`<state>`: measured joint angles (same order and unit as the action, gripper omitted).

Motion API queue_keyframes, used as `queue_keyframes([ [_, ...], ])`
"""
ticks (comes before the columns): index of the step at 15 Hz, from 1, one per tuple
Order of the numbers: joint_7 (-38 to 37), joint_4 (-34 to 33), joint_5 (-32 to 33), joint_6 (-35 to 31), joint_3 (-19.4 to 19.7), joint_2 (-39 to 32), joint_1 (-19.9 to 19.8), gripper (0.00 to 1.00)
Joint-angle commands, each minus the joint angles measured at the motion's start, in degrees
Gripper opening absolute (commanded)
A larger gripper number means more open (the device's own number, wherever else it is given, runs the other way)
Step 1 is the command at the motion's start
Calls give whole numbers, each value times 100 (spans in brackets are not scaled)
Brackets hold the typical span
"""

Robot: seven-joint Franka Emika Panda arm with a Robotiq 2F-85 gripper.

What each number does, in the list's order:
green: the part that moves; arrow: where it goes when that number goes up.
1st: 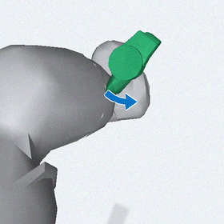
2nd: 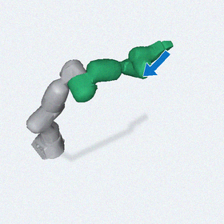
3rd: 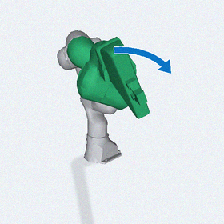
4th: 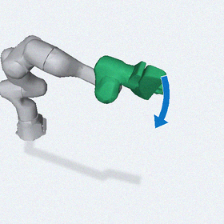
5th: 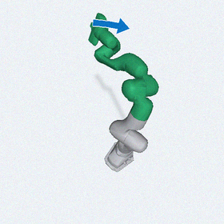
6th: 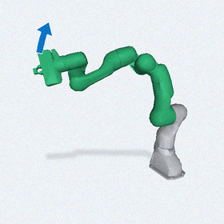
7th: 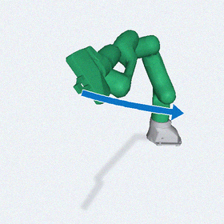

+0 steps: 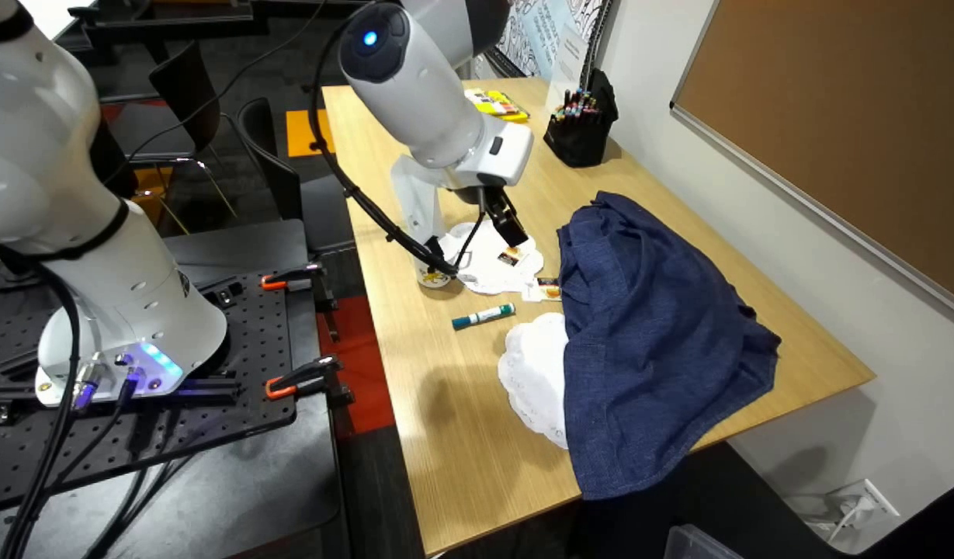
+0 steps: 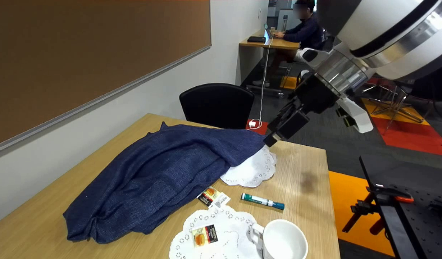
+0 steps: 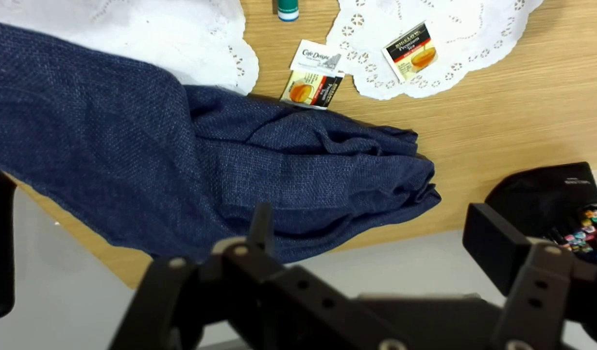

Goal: Remove the marker from the mug.

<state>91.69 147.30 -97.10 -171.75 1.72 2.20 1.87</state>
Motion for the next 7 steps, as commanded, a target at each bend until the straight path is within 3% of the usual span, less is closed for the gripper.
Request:
queue_keyframes([
  [1, 57, 72, -47, 3, -2, 127, 13, 100],
  [7, 66, 201, -60, 6, -28, 305, 19, 100],
])
